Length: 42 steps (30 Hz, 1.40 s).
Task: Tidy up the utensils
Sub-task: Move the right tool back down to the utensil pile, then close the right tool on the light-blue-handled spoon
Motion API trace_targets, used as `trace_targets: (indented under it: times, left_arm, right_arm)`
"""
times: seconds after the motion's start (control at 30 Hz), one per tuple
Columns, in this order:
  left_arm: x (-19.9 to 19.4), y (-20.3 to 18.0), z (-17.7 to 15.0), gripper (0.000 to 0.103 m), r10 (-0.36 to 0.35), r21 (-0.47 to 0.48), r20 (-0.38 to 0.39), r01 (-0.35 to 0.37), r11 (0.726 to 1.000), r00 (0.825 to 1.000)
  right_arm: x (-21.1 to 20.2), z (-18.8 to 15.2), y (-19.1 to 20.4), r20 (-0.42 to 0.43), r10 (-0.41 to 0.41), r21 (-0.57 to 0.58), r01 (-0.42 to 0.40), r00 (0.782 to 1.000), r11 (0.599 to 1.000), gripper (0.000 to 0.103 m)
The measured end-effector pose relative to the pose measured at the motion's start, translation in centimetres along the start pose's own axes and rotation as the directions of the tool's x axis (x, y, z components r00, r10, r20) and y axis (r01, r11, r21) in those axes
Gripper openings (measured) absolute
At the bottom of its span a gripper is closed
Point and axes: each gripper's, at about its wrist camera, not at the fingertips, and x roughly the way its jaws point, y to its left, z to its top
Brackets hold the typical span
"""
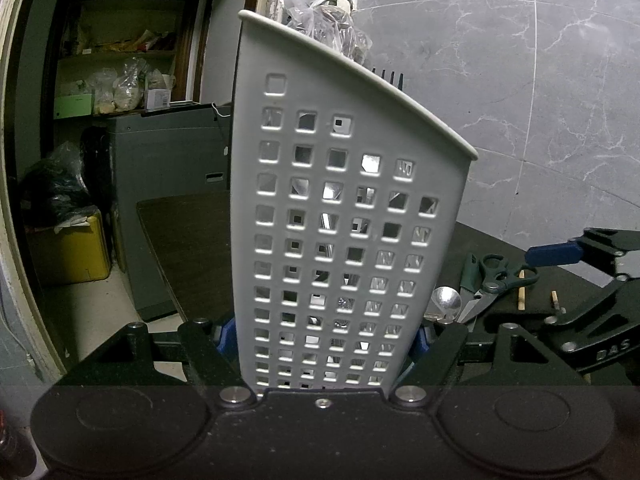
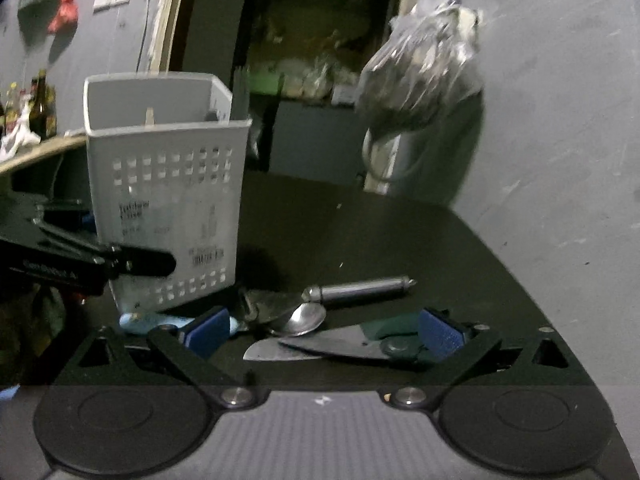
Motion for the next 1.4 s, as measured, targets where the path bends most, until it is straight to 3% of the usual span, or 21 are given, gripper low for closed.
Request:
trace_targets:
  times: [0.47,0.8,1.0,1.1,1.17,1.4]
  left_arm:
    - [0.0,0.0,0.0,0.077,0.001,0.001,0.000,-0.001,1.000,1.000]
    - [0.0,0.0,0.0,0.077,0.001,0.000,-0.001,-0.001,1.000,1.000]
    - [0.0,0.0,0.0,0.077,0.001,0.000,0.000,-0.001,1.000,1.000]
    - [0.0,0.0,0.0,0.077,0.000,0.000,0.000,0.000,1.000,1.000]
    - [0.0,0.0,0.0,0.077,0.001,0.000,0.000,-0.001,1.000,1.000]
    - [0.0,0.0,0.0,0.077,0.000,0.000,0.000,0.000,1.000,1.000]
  right_arm:
    - [3.9,0.8,0.1,-0.081,0.043,-0.065,-0.049,0.996,0.997,0.102]
    - [5.8,1.4,-0.5,-0.102,0.110,-0.042,-0.115,0.989,0.993,0.089]
    - [6.2,1.2,-1.7,-0.116,0.190,0.058,-0.185,0.975,0.981,0.080]
    - [6.2,1.1,-2.2,-0.109,0.213,0.081,-0.205,0.971,0.975,0.069]
    - [6.2,1.1,-2.4,-0.114,0.232,0.089,-0.223,0.966,0.971,0.049]
    - [5.7,0.6,-3.0,-0.112,0.253,0.126,-0.239,0.961,0.963,0.040]
